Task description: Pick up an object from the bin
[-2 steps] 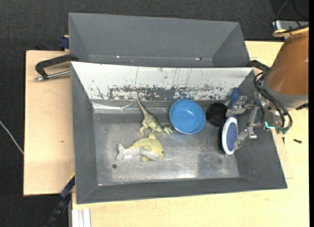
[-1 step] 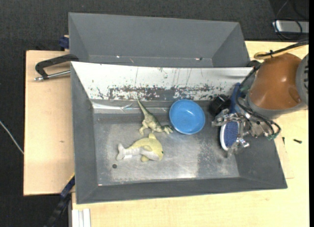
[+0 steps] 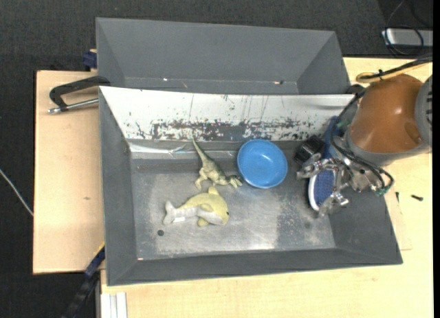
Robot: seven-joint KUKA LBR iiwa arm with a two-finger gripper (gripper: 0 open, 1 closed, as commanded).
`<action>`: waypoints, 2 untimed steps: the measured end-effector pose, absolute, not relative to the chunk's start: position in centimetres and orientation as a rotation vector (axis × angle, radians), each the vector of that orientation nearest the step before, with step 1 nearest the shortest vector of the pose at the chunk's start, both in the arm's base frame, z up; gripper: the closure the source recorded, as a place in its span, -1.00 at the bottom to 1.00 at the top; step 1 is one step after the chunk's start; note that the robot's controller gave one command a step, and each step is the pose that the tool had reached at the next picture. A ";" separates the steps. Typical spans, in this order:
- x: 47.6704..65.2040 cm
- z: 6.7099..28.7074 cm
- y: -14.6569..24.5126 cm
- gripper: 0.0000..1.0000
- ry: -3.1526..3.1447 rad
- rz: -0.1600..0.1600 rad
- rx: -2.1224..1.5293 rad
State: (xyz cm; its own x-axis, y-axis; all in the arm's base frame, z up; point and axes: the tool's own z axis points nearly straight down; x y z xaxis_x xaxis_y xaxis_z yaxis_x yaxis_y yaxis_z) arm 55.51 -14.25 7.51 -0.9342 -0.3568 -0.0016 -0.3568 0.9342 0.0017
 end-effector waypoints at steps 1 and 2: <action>52.4 8.4 -14.7 1.00 3.005 0.007 -0.848; 51.4 22.6 -13.4 1.00 3.023 -0.006 -0.816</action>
Offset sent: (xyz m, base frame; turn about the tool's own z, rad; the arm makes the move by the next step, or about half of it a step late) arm -0.0381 -0.0118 0.0032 -0.1812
